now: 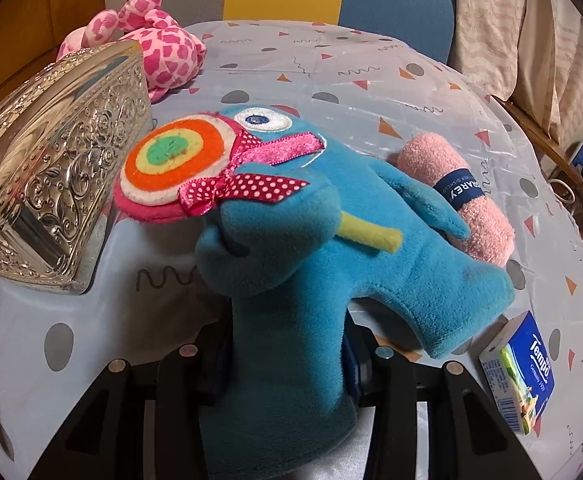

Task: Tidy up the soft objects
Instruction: 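Carry the white knitted glove into the gold tray and open the left tool, then carry the blue lollipop monster into the gold tray and open the right tool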

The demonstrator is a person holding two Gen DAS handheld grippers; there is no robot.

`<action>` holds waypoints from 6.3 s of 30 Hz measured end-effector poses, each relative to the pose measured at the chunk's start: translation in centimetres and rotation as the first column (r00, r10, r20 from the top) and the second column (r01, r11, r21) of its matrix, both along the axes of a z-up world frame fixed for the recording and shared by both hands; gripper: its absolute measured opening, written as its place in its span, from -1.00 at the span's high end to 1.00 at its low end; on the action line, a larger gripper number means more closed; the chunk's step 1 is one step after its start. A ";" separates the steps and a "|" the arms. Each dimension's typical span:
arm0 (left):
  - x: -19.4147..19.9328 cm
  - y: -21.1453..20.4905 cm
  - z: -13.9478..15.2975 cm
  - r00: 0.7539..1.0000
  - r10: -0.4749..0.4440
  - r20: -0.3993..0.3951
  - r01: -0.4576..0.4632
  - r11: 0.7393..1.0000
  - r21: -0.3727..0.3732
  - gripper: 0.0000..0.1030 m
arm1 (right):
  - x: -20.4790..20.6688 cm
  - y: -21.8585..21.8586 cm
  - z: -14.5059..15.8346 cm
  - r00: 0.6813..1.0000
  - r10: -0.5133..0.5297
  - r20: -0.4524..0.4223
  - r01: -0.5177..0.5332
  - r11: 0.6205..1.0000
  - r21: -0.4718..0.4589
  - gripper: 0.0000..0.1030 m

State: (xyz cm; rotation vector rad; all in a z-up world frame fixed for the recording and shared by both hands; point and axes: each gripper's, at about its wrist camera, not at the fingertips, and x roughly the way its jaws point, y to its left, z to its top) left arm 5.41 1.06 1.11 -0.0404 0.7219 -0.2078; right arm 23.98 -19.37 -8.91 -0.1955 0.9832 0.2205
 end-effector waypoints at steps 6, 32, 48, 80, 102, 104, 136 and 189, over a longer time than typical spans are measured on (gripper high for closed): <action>-0.5 2.4 0.8 0.997 0.072 0.013 -0.072 0.997 -0.001 0.24 | 0.1 0.1 -0.1 1.000 0.002 0.004 -0.002 1.000 -0.001 0.15; -2.4 10.9 1.0 0.960 0.280 -0.004 -0.280 0.960 -0.007 0.24 | 0.1 -0.1 0.0 1.000 0.013 0.009 -0.013 1.000 -0.014 0.16; -8.4 26.4 0.3 0.789 0.611 -0.070 -0.615 0.787 -0.058 0.24 | 0.0 0.0 0.0 1.000 0.023 0.019 -0.022 0.999 -0.030 0.16; -8.3 26.3 -0.9 0.752 0.658 0.023 -0.658 0.749 0.075 -0.52 | 0.1 0.4 0.1 1.000 0.005 0.013 -0.004 0.998 -0.067 0.19; -9.2 23.4 -0.2 0.790 0.611 0.046 -0.612 0.790 0.017 -0.72 | -4.4 -3.5 4.2 0.956 -0.223 -0.190 0.278 0.898 0.342 0.23; -9.1 23.4 -0.3 0.791 0.610 0.037 -0.611 0.792 0.016 -0.72 | -5.3 -4.1 5.4 0.959 -0.231 -0.166 0.279 0.879 0.386 0.23; -10.1 24.6 -0.9 0.762 0.648 0.006 -0.648 0.762 0.020 -0.87 | -12.5 15.3 19.4 0.942 0.241 0.236 -0.322 0.850 0.417 0.23; -13.5 28.8 -1.1 0.664 0.748 -0.012 -0.748 0.664 0.017 -0.87 | -14.7 37.5 7.9 0.802 0.597 0.000 -0.578 0.777 0.248 0.26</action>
